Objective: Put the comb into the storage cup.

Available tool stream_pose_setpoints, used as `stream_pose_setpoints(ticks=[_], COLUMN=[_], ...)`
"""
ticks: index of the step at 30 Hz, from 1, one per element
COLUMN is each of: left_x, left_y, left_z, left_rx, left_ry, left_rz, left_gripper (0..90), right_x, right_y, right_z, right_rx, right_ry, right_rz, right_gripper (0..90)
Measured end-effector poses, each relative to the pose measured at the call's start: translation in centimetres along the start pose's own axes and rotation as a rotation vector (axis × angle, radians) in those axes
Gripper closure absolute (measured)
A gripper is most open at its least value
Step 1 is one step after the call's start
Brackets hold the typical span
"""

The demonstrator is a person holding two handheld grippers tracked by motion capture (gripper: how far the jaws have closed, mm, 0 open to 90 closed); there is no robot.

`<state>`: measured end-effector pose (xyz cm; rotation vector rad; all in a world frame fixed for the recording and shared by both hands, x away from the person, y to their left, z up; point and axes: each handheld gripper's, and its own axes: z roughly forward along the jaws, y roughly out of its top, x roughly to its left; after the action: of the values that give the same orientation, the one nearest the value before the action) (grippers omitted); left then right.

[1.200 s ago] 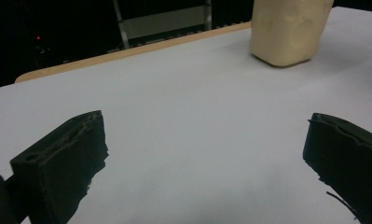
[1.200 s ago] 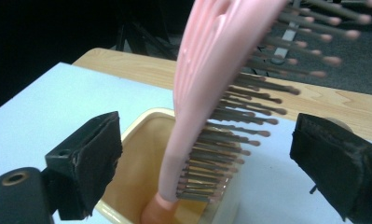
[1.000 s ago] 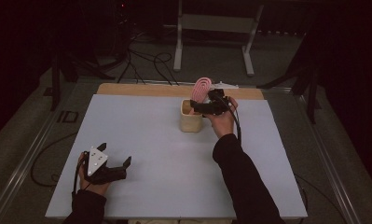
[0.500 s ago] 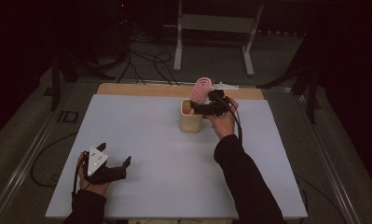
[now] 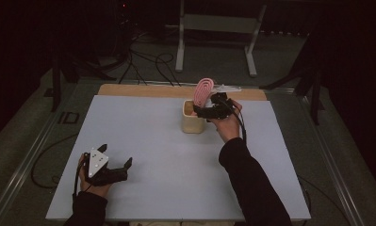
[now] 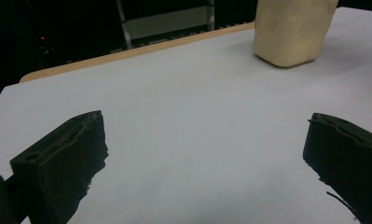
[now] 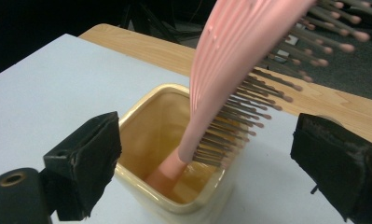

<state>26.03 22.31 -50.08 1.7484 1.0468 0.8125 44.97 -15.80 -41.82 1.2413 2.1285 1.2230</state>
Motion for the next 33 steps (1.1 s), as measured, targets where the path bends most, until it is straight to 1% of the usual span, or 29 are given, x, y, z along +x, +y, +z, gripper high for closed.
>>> stream_pose_setpoints(ticks=[5, 8, 17, 23, 26, 30, 33], left_x=[0.0, 0.0, 0.0, 0.0, -0.1, -0.1, -0.1], left_y=[0.0, 0.0, 0.0, 0.0, 0.0, 0.0, 0.0], left_z=[0.0, 0.0, 0.1, 0.1, 0.1, 0.1, 0.1], left_rx=[0.001, 0.002, 0.004, 0.004, 0.005, 0.004, 0.004], left_ry=[0.001, 0.001, 0.002, 0.004, 0.004, 0.003, 0.004], left_rz=[0.002, 0.002, 0.002, 0.002, 0.002, 0.002, 0.003], left_gripper=[0.2, 0.2, 0.2, 0.2, 0.2, 0.2, 0.2], right_x=[-0.1, -0.2, -0.3, -0.6, -0.7, -0.9, -1.0], right_y=[-0.4, -0.7, -1.2, -1.6, -1.8, -2.1, -2.4], right_z=[-0.4, -0.5, -0.9, -1.2, -1.4, -1.9, -2.2], right_rx=[-0.001, 0.012, 0.023, 0.032, 0.031, 0.019, 0.018], right_ry=[0.012, 0.015, 0.015, 0.012, 0.012, 0.026, 0.023], right_rz=[0.005, 0.01, -0.001, -0.006, -0.004, 0.006, 0.005], right_gripper=[8.4, 8.3, 8.4, 8.4, 8.4, 8.4, 8.3])
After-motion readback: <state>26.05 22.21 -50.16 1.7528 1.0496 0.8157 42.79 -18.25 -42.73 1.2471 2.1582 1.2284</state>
